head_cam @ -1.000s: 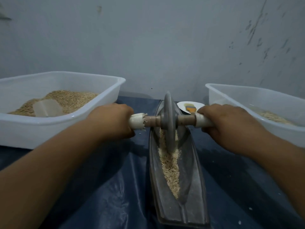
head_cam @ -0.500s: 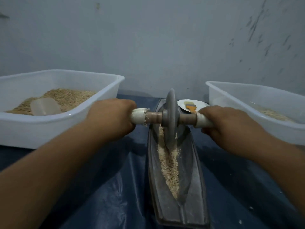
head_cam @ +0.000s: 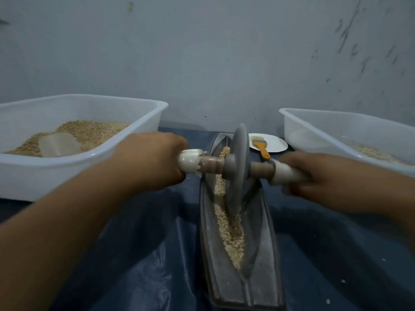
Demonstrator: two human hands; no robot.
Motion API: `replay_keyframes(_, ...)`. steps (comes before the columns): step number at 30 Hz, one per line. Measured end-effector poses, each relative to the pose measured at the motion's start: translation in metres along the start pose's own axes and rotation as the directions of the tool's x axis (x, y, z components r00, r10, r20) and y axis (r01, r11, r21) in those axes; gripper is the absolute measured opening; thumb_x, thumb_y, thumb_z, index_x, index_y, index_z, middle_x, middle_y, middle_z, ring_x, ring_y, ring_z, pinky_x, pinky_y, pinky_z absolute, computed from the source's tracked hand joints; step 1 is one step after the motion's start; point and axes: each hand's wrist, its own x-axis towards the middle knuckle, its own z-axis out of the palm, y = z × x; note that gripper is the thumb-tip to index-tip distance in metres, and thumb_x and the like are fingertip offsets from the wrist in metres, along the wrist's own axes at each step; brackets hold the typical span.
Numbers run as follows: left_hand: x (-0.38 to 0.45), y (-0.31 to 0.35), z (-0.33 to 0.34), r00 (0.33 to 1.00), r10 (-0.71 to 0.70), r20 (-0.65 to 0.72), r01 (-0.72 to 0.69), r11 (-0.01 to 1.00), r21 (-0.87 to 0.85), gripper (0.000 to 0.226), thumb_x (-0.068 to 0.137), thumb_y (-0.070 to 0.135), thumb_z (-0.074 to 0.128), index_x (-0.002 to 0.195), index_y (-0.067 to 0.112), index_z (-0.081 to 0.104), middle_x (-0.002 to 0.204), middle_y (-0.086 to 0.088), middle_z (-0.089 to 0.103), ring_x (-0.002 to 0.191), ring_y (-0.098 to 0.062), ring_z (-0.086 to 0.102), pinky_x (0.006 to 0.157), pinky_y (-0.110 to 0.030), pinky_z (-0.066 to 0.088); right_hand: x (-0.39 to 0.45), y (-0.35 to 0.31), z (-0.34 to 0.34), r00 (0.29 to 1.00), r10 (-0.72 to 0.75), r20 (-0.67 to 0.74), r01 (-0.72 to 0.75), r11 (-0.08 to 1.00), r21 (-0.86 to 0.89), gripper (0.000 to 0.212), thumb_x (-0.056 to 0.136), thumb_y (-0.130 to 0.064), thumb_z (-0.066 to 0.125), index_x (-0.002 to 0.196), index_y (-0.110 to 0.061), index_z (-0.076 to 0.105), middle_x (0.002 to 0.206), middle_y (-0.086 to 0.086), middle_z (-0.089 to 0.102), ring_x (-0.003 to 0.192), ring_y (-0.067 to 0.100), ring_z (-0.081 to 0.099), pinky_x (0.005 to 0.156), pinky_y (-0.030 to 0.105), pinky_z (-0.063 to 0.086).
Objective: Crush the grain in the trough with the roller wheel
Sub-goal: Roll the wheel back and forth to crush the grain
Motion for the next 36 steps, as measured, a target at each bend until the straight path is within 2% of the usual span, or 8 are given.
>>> replay_keyframes(4, 0.006, -0.002, 0.01, 0.998, -0.042, -0.052, 0.043, 0.999, 0.008, 0.015, 0.076, 0.037, 0.065, 0.079, 0.031, 0.053, 0.078, 0.007, 0.061, 0.078, -0.018, 0.06, 0.067, -0.03, 0.045, 0.015, -0.006, 0.016, 0.971, -0.065, -0.231, 0.01, 0.973, -0.232, 0.026, 0.09, -0.035, 0.063, 0.115, -0.035, 0.053, 0.106, -0.004, 0.063, 0.097, 0.025, 0.058, 0.081, 0.038, 0.046)
replay_keyframes(7, 0.0, -0.008, -0.01, 0.969, 0.007, 0.248, 0.006, 0.999, -0.052, 0.024, 0.068, 0.038, 0.076, 0.085, 0.031, 0.061, 0.077, 0.009, 0.064, 0.073, -0.009, 0.061, 0.066, -0.026, 0.048, -0.001, -0.002, -0.004, 0.999, -0.029, 0.013, 0.03, 0.994, -0.105, 0.024, 0.081, -0.051, 0.063, 0.1, -0.042, 0.051, 0.09, -0.012, 0.063, 0.081, 0.006, 0.058, 0.072, 0.033, 0.048)
replay_keyframes(12, -0.013, -0.01, -0.04, 0.859, 0.089, 0.504, -0.03, 0.992, -0.124, 0.037, 0.058, 0.05, 0.079, 0.088, 0.051, 0.056, 0.071, 0.029, 0.062, 0.061, 0.009, 0.059, 0.05, -0.019, 0.039, -0.028, 0.006, -0.033, 0.932, -0.086, 0.352, 0.065, 0.995, 0.072, 0.079, 0.054, -0.093, 0.056, 0.12, -0.05, 0.052, 0.092, -0.012, 0.066, 0.077, 0.009, 0.064, 0.07, 0.035, 0.055)
replay_keyframes(15, -0.005, -0.009, -0.022, 0.934, 0.055, 0.353, -0.019, 0.994, -0.105, 0.026, 0.065, 0.043, 0.079, 0.083, 0.04, 0.061, 0.071, 0.019, 0.065, 0.064, 0.002, 0.061, 0.053, -0.02, 0.039, -0.019, 0.002, -0.021, 0.967, -0.064, 0.246, 0.048, 0.996, 0.069, 0.058, 0.063, -0.08, 0.06, 0.114, -0.054, 0.053, 0.09, -0.017, 0.065, 0.077, 0.004, 0.062, 0.068, 0.033, 0.052)
replay_keyframes(20, 0.006, -0.005, 0.014, 0.997, -0.042, -0.065, 0.04, 0.999, -0.029, 0.013, 0.077, 0.036, 0.066, 0.084, 0.03, 0.056, 0.079, 0.008, 0.062, 0.079, -0.017, 0.06, 0.067, -0.029, 0.044, 0.006, -0.01, 0.012, 0.966, -0.079, -0.247, 0.033, 0.982, -0.186, 0.021, 0.088, -0.037, 0.063, 0.108, -0.037, 0.056, 0.098, -0.007, 0.064, 0.091, 0.022, 0.06, 0.079, 0.04, 0.048)
replay_keyframes(23, 0.005, -0.008, 0.002, 0.99, 0.002, 0.138, 0.004, 0.999, -0.042, 0.021, 0.071, 0.037, 0.074, 0.082, 0.031, 0.057, 0.08, 0.01, 0.062, 0.079, -0.013, 0.061, 0.069, -0.028, 0.046, -0.004, -0.012, -0.002, 0.998, -0.01, -0.065, 0.003, 0.994, -0.106, 0.02, 0.083, -0.047, 0.065, 0.097, -0.043, 0.051, 0.088, -0.011, 0.063, 0.081, 0.009, 0.059, 0.074, 0.035, 0.049)
replay_keyframes(29, -0.014, -0.008, -0.039, 0.889, 0.075, 0.452, -0.044, 0.996, -0.08, 0.035, 0.058, 0.05, 0.077, 0.087, 0.043, 0.06, 0.071, 0.027, 0.063, 0.061, 0.007, 0.059, 0.05, -0.02, 0.042, -0.028, -0.008, -0.028, 0.937, -0.055, 0.346, 0.025, 0.996, 0.089, 0.069, 0.051, -0.084, 0.062, 0.11, -0.05, 0.055, 0.086, -0.015, 0.066, 0.073, 0.006, 0.063, 0.068, 0.036, 0.055)
replay_keyframes(36, 0.003, -0.003, 0.01, 0.998, -0.034, -0.043, 0.034, 0.999, -0.008, 0.014, 0.075, 0.035, 0.066, 0.076, 0.031, 0.053, 0.075, 0.009, 0.059, 0.075, -0.016, 0.059, 0.066, -0.029, 0.044, 0.002, -0.014, 0.013, 0.971, -0.026, -0.236, -0.016, 0.984, -0.176, 0.021, 0.085, -0.044, 0.064, 0.104, -0.038, 0.055, 0.094, -0.009, 0.064, 0.087, 0.019, 0.06, 0.076, 0.04, 0.049)
